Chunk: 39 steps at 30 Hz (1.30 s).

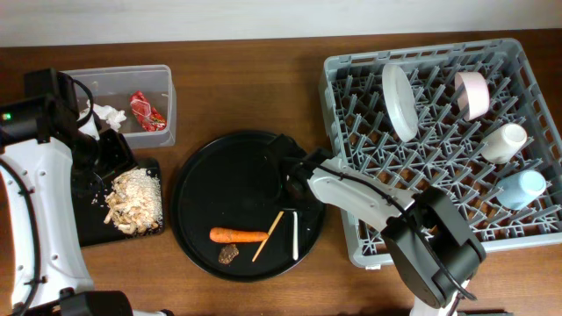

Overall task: Sort waste into correct bins and load items into the dishwasher rack
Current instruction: 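Reach the right gripper to the round tray and grasp the white fork, then carry the white fork into the rack and release it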

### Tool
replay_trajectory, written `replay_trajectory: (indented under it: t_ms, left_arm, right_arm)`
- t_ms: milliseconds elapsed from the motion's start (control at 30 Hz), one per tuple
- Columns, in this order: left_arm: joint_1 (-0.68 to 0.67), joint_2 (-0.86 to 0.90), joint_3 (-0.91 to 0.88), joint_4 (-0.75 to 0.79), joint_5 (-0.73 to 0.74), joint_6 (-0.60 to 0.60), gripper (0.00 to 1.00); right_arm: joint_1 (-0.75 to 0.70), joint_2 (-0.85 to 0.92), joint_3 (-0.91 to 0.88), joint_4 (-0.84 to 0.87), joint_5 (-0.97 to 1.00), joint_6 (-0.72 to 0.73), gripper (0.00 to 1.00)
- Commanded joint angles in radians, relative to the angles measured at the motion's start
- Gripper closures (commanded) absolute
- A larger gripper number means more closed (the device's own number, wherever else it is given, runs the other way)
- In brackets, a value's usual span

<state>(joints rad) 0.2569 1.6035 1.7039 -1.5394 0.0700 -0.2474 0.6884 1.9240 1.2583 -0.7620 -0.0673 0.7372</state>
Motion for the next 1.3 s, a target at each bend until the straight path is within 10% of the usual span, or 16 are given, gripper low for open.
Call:
replay_trajectory:
  t_ms: [0,533,933,1100,1267]
  left_arm:
    - [0.0,-0.014,0.012,-0.003,-0.014,0.002,0.37]
    - [0.0,-0.014,0.012,-0.003,-0.014,0.002,0.37]
    - [0.0,-0.014,0.012,-0.004,-0.014,0.002,0.37]
    - [0.0,-0.014,0.012,-0.006,-0.014,0.002,0.37]
    - [0.0,-0.014,0.012,-0.007,-0.014,0.002,0.37]
  right_arm:
    - [0.004,0.013,-0.011,-0.008,0.031,-0.001,0.96]
    - [-0.31,-0.2,0.423,-0.523,0.062,-0.481,0.96]
    - [-0.407,-0.165,0.061,-0.234,0.029,-0.524,0.96]
    - [-0.407,-0.166,0.074,-0.208,0.03,-0.523,0.52]
    - [-0.407,-0.194,0.294,-0.358,0.03,-0.484,0.48]
